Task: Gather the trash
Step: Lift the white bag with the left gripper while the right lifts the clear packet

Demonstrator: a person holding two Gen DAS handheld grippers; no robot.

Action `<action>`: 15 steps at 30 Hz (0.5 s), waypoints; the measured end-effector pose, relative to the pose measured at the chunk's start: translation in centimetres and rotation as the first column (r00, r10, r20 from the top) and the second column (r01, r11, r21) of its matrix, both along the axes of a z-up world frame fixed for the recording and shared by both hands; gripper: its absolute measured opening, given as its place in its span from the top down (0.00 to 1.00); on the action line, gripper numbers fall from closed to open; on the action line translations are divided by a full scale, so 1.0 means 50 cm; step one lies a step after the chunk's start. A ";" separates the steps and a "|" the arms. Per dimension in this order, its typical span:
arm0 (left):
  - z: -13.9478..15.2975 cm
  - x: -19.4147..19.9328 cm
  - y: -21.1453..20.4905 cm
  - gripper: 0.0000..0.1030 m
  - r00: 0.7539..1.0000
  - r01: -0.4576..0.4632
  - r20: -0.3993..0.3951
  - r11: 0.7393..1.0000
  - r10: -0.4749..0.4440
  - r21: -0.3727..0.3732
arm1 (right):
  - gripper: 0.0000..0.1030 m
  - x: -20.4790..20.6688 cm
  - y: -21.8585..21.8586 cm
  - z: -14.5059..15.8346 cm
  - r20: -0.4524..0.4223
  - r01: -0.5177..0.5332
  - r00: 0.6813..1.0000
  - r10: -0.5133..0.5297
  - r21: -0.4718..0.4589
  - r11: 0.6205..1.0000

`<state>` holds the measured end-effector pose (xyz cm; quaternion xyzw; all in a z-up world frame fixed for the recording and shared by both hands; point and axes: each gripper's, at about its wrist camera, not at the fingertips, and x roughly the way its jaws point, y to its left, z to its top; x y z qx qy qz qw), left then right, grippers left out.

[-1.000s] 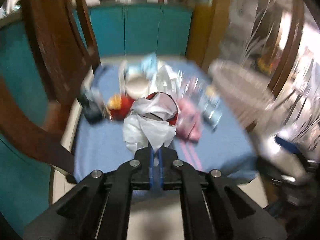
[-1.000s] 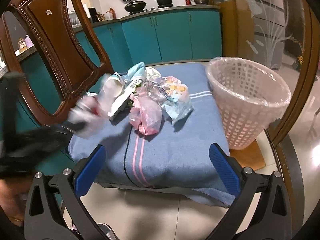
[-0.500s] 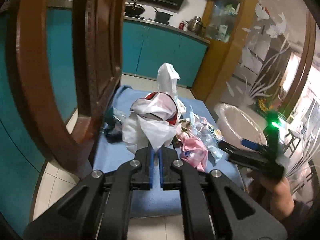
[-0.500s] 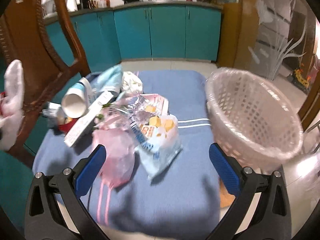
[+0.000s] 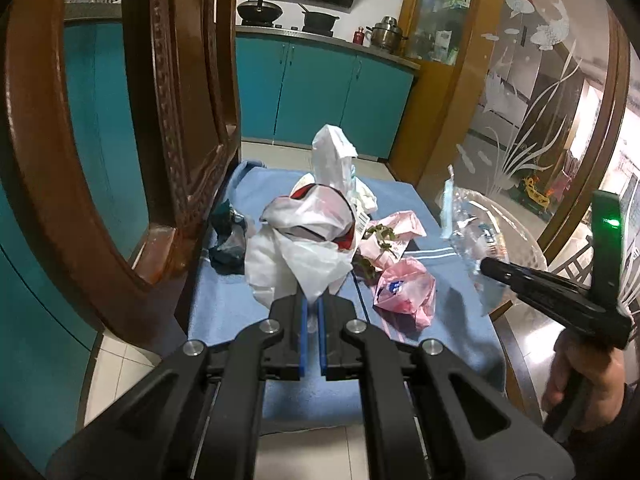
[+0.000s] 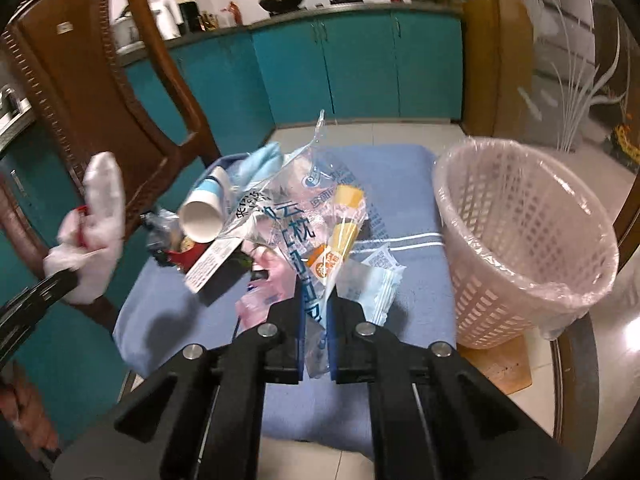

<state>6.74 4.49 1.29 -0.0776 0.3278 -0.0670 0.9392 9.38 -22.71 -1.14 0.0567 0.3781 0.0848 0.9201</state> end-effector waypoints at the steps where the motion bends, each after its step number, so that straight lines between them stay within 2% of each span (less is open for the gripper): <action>1: -0.003 0.003 -0.003 0.95 1.000 0.002 -0.004 1.000 -0.002 0.005 | 0.91 -0.003 0.001 -0.003 0.000 0.000 1.000 0.000 0.000 1.000; 8: -0.020 0.019 -0.022 0.95 0.999 0.020 -0.025 0.999 -0.019 0.028 | 0.91 -0.002 0.000 -0.004 0.011 -0.010 1.000 0.010 -0.015 1.000; 15: -0.029 0.029 -0.023 0.95 0.999 0.020 -0.030 0.999 -0.019 0.037 | 0.91 -0.012 -0.004 0.010 0.026 -0.040 0.999 0.039 0.020 0.999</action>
